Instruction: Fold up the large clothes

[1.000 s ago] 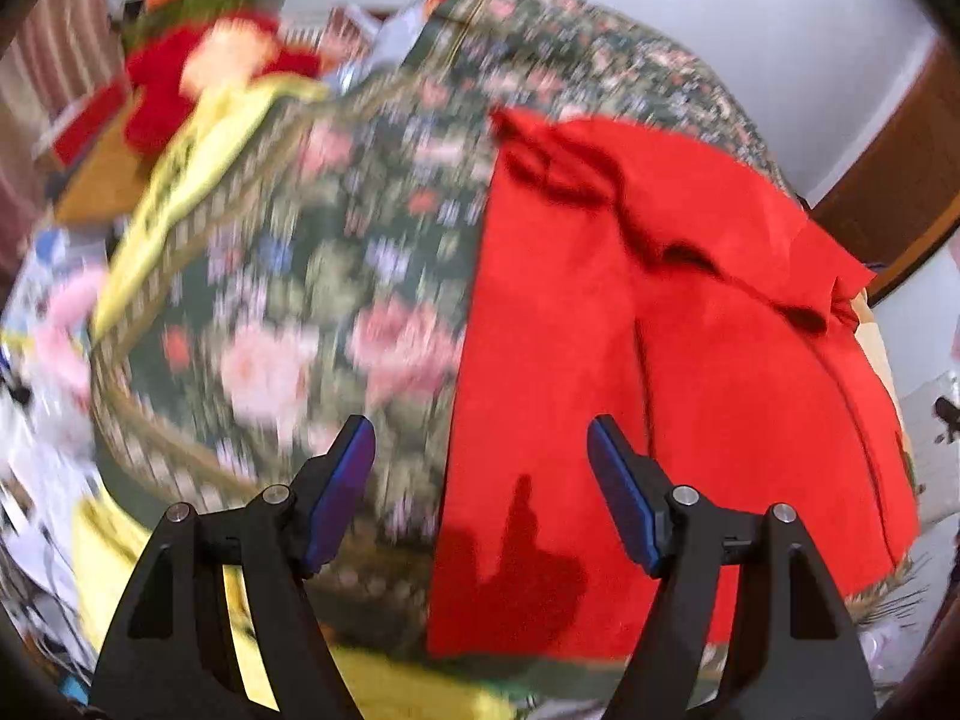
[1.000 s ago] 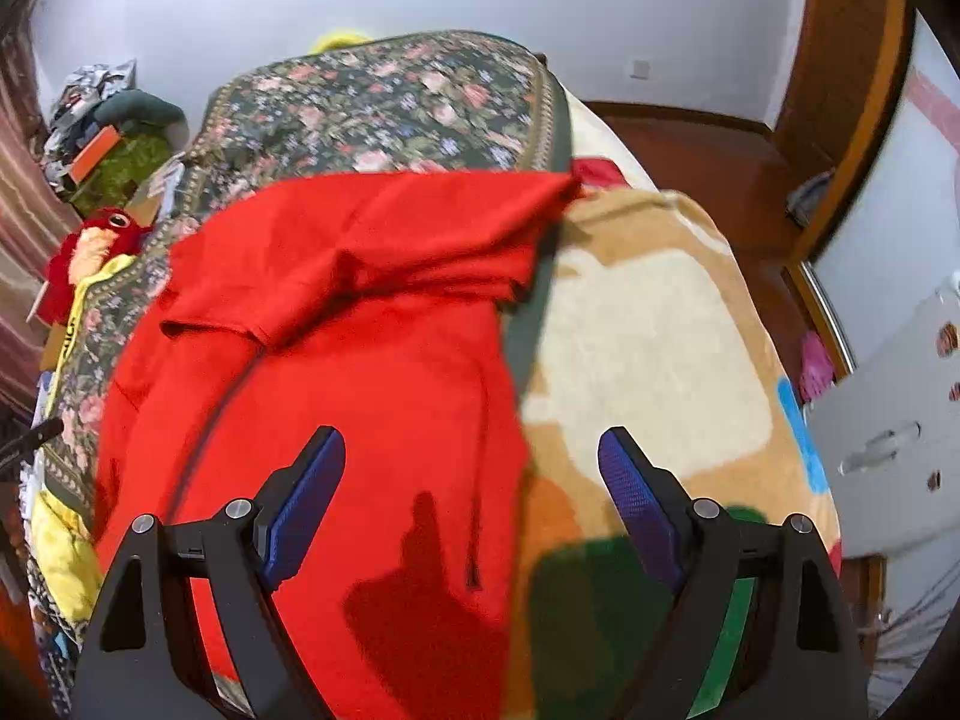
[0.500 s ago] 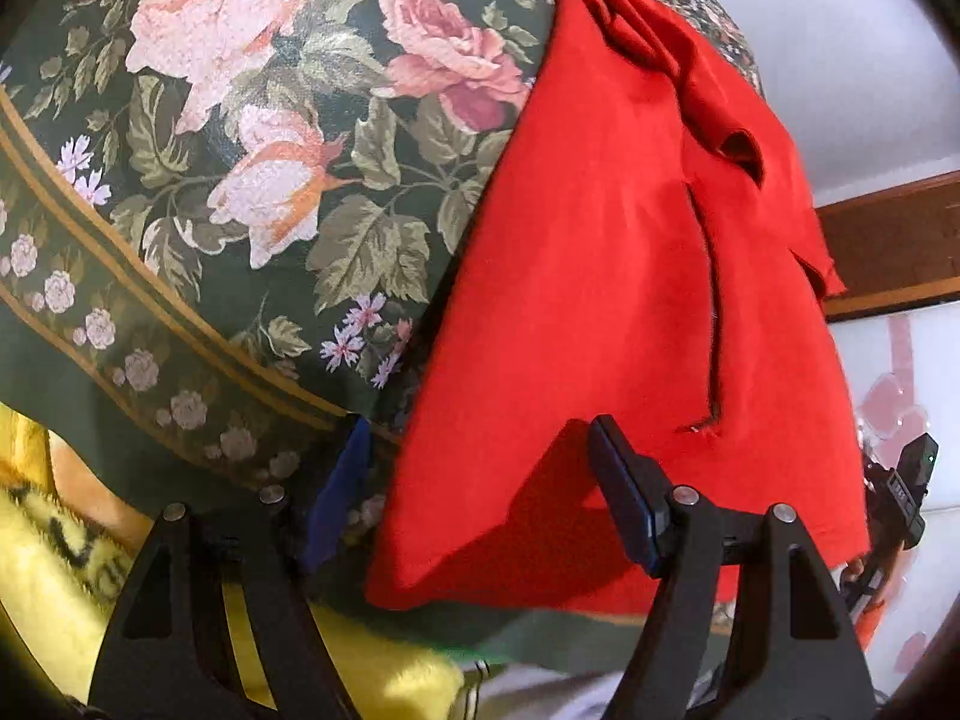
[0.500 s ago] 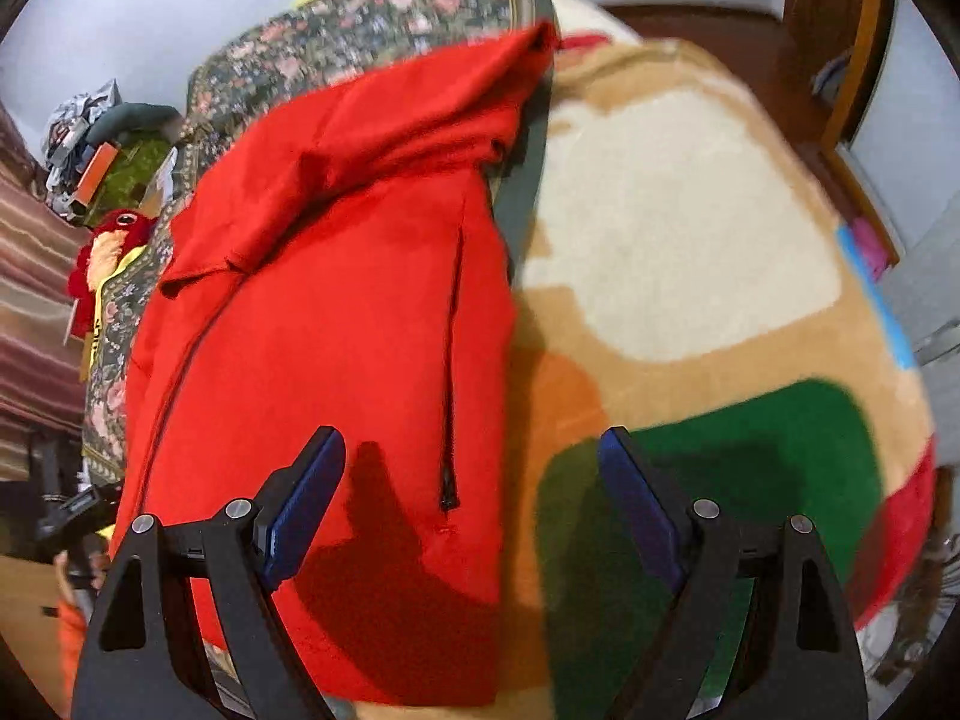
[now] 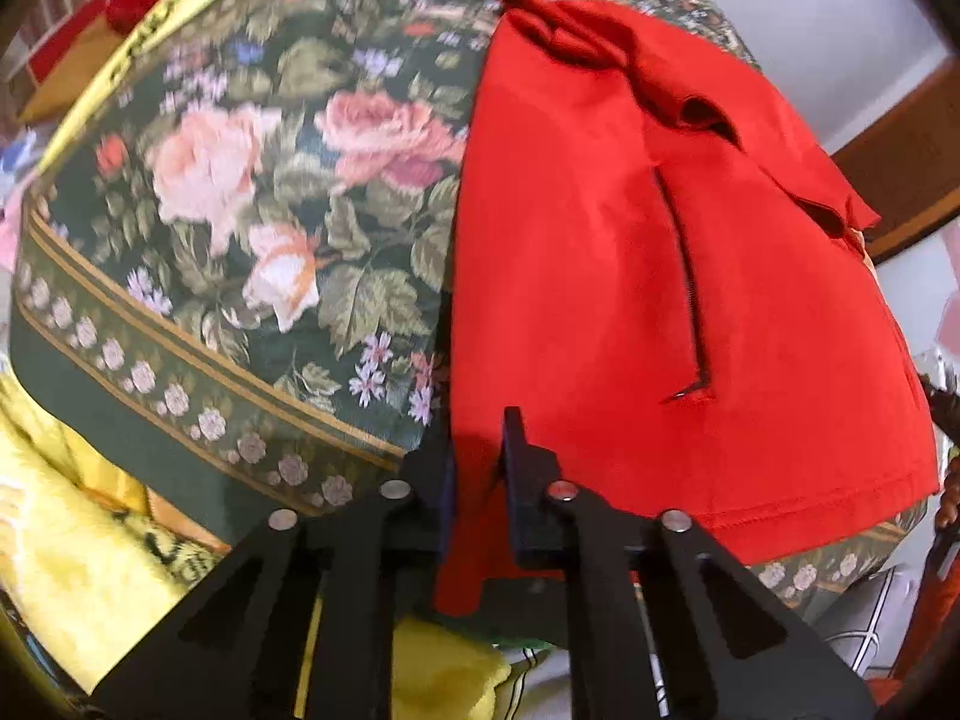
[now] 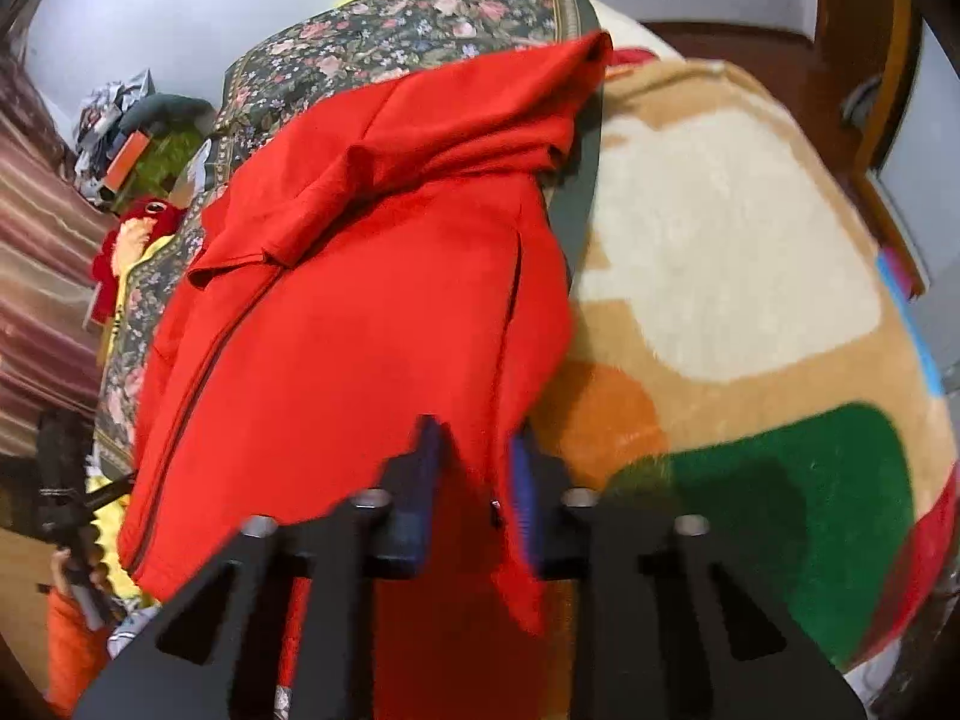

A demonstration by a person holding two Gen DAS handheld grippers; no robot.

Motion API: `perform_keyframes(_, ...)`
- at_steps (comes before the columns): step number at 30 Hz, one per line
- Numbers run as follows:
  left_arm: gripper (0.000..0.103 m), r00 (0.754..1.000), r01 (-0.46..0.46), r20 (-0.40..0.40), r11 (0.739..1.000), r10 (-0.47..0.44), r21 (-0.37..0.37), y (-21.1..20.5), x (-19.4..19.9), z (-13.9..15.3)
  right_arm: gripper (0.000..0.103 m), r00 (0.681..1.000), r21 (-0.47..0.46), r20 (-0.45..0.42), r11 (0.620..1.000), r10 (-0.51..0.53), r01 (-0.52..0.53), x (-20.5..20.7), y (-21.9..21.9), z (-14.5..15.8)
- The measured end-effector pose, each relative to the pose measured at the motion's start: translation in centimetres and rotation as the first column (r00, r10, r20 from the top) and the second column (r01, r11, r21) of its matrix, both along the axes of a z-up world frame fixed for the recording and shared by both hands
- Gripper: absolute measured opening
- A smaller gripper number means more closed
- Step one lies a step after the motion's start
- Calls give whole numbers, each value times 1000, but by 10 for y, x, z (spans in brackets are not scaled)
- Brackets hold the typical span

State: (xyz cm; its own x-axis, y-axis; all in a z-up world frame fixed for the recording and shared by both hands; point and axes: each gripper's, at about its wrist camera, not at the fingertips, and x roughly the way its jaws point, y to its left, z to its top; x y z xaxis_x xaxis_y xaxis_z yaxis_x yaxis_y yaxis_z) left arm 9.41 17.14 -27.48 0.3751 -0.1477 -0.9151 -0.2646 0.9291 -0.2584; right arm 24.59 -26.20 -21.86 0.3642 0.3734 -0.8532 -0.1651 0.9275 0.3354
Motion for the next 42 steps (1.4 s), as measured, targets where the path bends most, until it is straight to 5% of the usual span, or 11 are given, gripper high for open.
perform_keyframes(5,6,999,-2,44,1000,1,27,-4,6,21,10,999,49,45,999,2,-4,2,1,13)
perform_keyframes(14,2,974,-11,226,999,21,-45,21,8,82,9,988,119,151,992,12,-30,13,12,39)
perform_keyframes(29,2,890,9,456,1000,-1,-17,23,129,178,2,947,145,314,989,-63,17,94,24,89)
perform_keyframes(35,2,904,-12,427,999,28,-40,34,209,168,2,931,92,349,993,-106,79,153,20,93)
perform_keyframes(42,2,945,-25,325,999,34,-33,33,270,113,2,957,14,279,997,-77,76,184,24,60)
